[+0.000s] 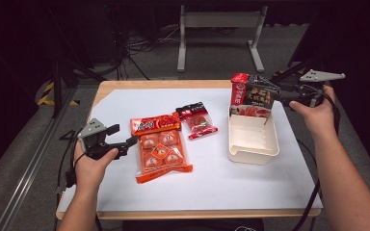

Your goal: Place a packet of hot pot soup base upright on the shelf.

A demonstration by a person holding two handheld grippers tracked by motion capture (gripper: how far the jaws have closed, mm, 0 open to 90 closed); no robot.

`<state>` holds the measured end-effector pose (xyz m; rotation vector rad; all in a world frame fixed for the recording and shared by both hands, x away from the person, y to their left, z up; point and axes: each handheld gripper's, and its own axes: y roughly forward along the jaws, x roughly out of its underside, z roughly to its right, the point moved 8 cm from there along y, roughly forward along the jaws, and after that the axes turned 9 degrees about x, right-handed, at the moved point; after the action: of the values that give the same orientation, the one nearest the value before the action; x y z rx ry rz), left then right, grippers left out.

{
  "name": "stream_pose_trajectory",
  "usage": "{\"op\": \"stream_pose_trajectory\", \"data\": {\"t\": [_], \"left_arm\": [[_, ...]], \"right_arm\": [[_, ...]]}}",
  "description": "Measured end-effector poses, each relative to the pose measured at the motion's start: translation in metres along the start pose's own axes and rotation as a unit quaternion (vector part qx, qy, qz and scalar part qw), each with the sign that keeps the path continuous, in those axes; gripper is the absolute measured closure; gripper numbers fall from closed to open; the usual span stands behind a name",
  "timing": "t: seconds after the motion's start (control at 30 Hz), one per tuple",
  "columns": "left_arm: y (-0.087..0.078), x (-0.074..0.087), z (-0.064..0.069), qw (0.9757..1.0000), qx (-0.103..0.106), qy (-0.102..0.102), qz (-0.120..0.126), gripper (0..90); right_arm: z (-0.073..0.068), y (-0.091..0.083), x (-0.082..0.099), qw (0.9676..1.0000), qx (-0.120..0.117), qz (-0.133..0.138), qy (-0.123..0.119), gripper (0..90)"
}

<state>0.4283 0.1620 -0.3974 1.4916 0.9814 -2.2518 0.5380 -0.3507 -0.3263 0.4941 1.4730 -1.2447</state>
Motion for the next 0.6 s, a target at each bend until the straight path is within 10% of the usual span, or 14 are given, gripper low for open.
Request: {"op": "stream_pose_trajectory", "data": {"t": [0.27,0.6], "left_arm": [[0.002,-0.001,-0.003,1.0,0.0,-0.002,-0.001,16.5],[0.006,-0.003,-0.013,1.0,0.0,-0.007,-0.003,14.4]], "right_arm": [[-0.012,-0.031,0.001,0.9999,0.012,0.01,0.007,37.9],[-0.056,-0.062,0.006,0.9988,-0.038,0.028,0.011,38.0]]}}
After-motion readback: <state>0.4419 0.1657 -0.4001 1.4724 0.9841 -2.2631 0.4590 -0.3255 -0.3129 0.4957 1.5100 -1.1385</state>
